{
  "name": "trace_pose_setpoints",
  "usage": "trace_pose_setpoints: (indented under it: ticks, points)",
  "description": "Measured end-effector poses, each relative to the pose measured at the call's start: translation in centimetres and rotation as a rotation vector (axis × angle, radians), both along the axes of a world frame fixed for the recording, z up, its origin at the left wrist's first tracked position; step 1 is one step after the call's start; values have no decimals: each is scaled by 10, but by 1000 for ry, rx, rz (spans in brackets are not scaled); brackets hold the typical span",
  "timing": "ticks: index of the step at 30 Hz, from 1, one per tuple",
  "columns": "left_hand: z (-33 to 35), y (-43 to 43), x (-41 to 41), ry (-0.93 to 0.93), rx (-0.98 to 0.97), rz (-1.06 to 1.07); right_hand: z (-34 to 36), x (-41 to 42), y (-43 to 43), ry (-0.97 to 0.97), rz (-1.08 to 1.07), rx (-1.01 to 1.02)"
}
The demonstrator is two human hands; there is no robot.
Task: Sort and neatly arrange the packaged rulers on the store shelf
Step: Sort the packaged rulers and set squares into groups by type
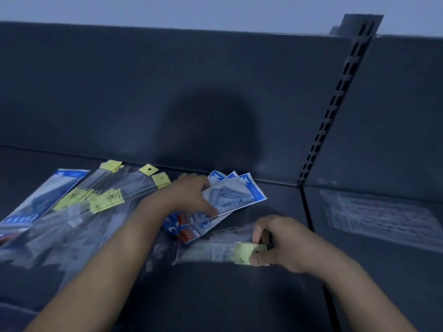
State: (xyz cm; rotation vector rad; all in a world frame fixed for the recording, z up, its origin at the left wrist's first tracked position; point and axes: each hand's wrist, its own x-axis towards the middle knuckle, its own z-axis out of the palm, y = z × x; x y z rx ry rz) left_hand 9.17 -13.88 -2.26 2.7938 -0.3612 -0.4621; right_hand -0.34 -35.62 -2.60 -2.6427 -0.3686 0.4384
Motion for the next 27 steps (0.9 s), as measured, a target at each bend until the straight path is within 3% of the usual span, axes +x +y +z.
trace_pose_setpoints:
  ticks: [6, 11, 18, 27]
  points:
    - [-1, 6, 23, 8, -6, -113, 8, -13, 15, -13, -155, -77]
    - [4, 12, 29, 46, -90, -198, 10, -31, 19, -49, -330, 29]
    - [27, -4, 12, 106, -516, -260, 27, -74, -3, -171, -458, 259]
    - [49, -92, -38, -1, -665, -259, 31, -129, -103, -297, -528, 347]
